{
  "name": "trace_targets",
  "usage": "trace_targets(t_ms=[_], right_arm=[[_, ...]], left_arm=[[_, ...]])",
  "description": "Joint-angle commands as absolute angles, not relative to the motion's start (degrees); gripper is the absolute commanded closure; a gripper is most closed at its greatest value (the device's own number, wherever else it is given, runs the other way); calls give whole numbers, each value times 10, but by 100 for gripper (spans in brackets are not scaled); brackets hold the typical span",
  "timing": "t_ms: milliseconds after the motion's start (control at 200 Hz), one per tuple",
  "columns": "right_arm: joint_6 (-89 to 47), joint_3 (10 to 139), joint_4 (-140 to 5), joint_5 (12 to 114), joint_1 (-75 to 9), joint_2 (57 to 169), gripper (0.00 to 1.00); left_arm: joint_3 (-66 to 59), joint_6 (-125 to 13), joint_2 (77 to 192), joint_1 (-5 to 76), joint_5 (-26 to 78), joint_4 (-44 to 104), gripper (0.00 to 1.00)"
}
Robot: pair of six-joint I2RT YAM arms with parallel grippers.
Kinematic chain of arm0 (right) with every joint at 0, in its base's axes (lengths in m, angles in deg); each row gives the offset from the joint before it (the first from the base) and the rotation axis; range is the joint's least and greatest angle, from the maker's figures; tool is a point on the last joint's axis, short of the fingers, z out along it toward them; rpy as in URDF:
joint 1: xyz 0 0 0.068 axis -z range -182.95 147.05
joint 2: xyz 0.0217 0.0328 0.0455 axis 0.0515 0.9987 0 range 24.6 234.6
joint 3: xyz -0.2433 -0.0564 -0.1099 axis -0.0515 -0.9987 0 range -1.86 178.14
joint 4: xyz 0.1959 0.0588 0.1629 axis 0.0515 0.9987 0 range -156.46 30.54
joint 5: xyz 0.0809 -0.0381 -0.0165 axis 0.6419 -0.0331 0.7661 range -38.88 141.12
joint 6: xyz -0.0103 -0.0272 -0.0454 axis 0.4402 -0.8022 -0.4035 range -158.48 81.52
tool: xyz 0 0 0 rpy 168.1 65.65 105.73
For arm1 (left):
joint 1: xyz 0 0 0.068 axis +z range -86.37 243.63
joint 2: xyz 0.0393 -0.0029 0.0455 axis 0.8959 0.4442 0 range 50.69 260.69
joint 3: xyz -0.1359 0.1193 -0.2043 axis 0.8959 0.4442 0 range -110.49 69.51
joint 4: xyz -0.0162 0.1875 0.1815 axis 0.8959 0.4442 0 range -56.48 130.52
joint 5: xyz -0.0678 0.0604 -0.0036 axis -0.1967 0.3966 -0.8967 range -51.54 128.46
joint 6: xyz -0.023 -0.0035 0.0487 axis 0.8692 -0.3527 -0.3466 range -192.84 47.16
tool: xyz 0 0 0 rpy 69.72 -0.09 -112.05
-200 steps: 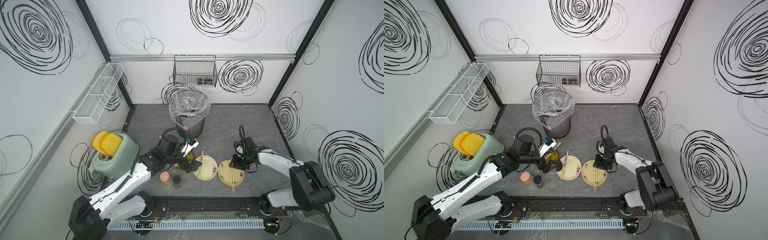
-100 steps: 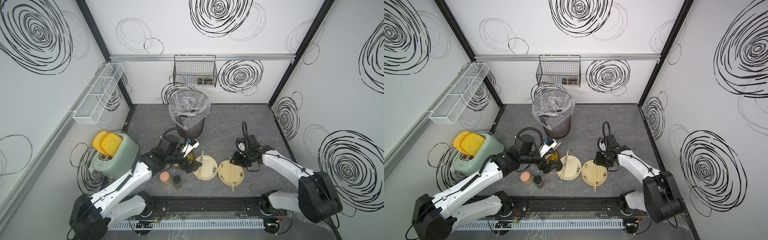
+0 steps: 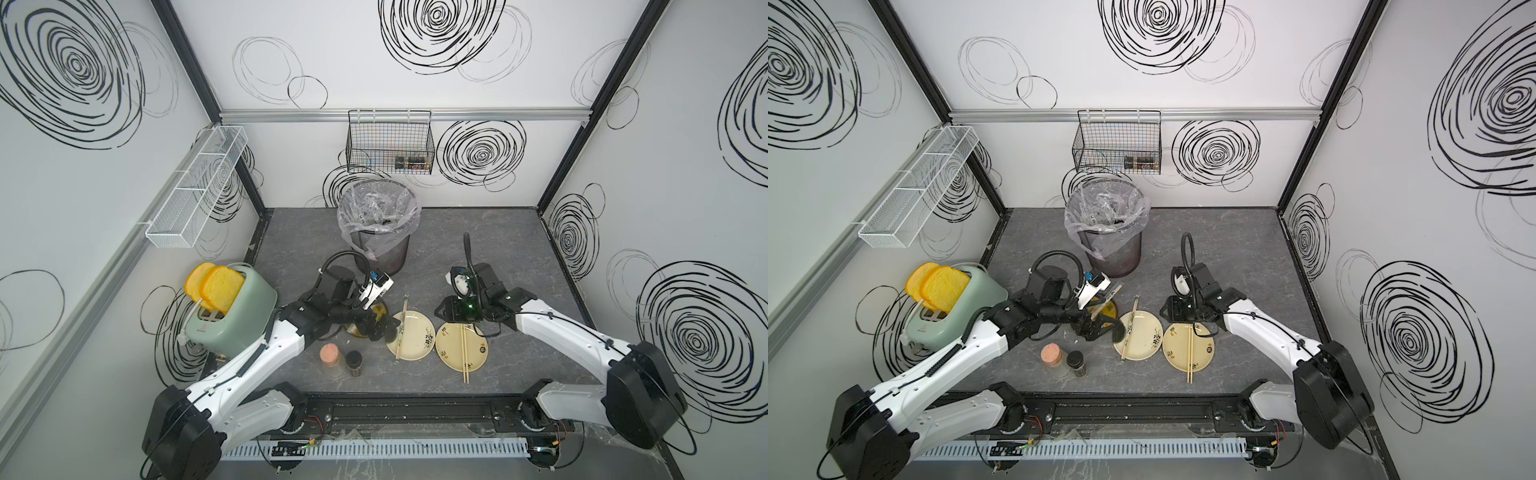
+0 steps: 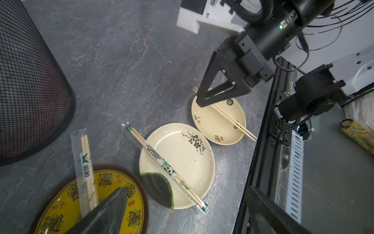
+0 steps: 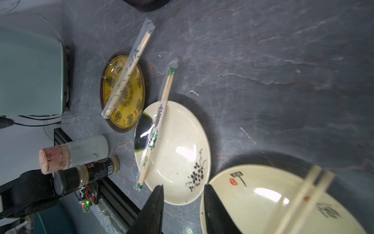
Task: Remove the packaging of disposable chopsticks
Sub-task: Pick up the disposable chopsticks from the plate.
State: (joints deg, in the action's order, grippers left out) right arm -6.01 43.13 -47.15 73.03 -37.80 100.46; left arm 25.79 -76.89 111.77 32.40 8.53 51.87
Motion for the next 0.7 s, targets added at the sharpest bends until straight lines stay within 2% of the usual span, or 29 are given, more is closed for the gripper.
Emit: trace_targets(t_ms=[0,215,480,565,695], right_arm=[[-17,465,-539,750,-417,1064,62],[39,494,-612,782,-466,1174,60],[41,526,-600,772,-483,1246,61],[41,524,-600,768,-483,1251,63],[40,521,-607,776,-483,1268,72]], left_arm=[[254,-764,1106,330,107,511,4],[251,-758,1107,344,117,512,4],[254,-756,1103,346,113,508,4],[254,-756,1104,346,111,507,4],[254,-755,1105,347,108,506,4]])
